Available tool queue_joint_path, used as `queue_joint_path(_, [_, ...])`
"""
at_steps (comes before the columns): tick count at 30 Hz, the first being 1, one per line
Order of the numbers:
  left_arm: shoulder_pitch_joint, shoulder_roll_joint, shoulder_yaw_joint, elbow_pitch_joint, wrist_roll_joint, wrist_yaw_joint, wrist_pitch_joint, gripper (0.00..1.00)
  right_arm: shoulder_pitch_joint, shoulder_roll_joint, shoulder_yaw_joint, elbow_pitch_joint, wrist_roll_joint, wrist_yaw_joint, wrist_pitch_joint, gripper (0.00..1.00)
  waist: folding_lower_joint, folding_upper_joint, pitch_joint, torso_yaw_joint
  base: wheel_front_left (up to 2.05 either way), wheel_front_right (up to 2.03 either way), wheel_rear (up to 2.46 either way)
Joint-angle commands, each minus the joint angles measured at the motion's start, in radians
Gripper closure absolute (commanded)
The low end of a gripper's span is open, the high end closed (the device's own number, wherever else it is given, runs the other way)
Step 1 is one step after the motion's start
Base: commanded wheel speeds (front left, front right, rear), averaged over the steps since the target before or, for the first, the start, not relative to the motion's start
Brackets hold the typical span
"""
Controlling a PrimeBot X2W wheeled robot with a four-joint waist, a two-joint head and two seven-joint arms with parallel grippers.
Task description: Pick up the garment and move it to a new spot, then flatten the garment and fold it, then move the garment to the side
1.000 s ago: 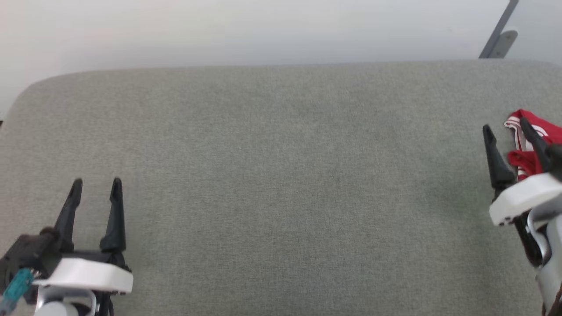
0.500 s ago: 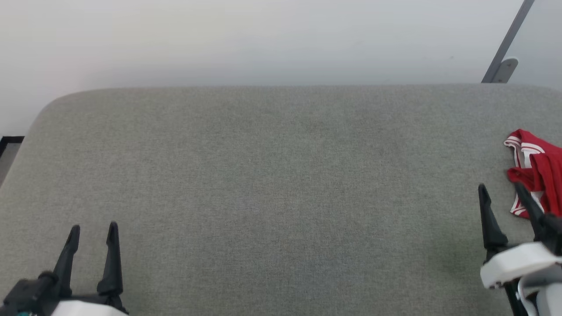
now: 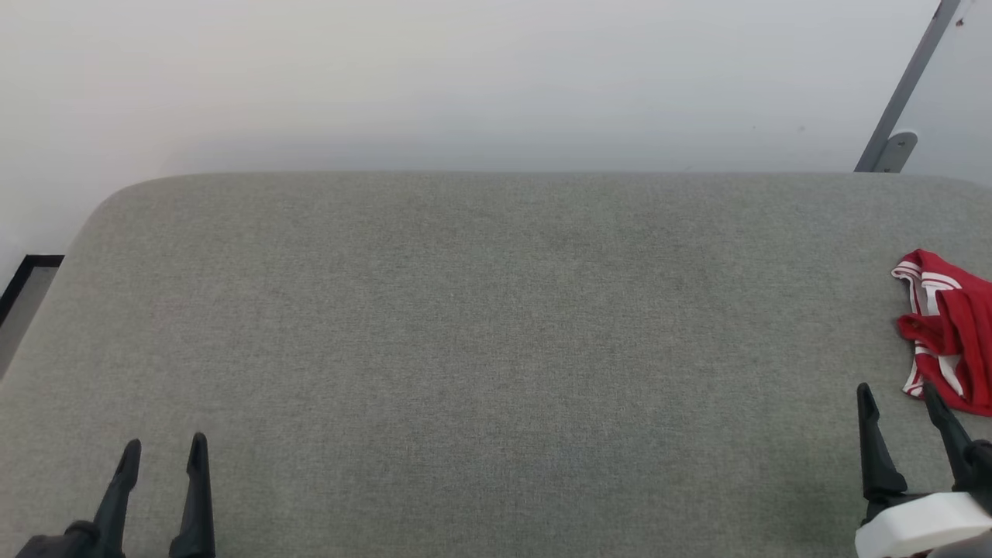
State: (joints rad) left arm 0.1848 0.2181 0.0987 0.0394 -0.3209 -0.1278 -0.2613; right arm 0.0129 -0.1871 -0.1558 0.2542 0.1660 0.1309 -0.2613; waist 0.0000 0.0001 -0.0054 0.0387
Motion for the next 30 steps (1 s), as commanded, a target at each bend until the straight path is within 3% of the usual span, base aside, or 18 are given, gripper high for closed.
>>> queue_joint_path(1, [0.012, -0.001, -0.001, -0.004, -0.011, -0.003, -0.005, 0.0, 0.016, 0.01, -0.002, -0.015, -0.005, 0.0, -0.004, 0.0, 0.0, -0.0001, -0.003, 0.002, 0.0, 0.0, 0.0])
queue_joint_path(18, [0.023, 0.004, -0.033, -0.015, -0.04, -0.003, -0.005, 0.0, 0.041, 0.029, -0.002, -0.046, -0.006, 0.0, -0.005, 0.0, 0.0, -0.0001, -0.009, -0.005, 0.0, 0.0, 0.0])
queue_joint_path(19, [0.01, 0.001, -0.033, -0.01, -0.04, 0.0, 0.0, 1.0, 0.038, 0.029, -0.006, -0.04, -0.002, 0.0, 0.0, 1.0, 0.0, -0.0001, -0.009, -0.005, 0.0, 0.0, 0.0])
queue_joint_path(23, [0.009, -0.02, -0.039, 0.025, -0.05, 0.0, 0.005, 1.0, 0.043, 0.043, -0.007, -0.006, 0.01, 0.0, 0.009, 1.0, 0.0, -0.0001, -0.009, -0.005, 0.0, 0.0, 0.0])
queue_joint_path(30, [-0.016, -0.03, -0.038, 0.039, -0.158, 0.0, 0.033, 1.0, 0.024, 0.05, -0.009, -0.002, 0.129, 0.0, 0.045, 1.0, 0.0, -0.0001, -0.008, -0.007, 0.0, 0.0, 0.0])
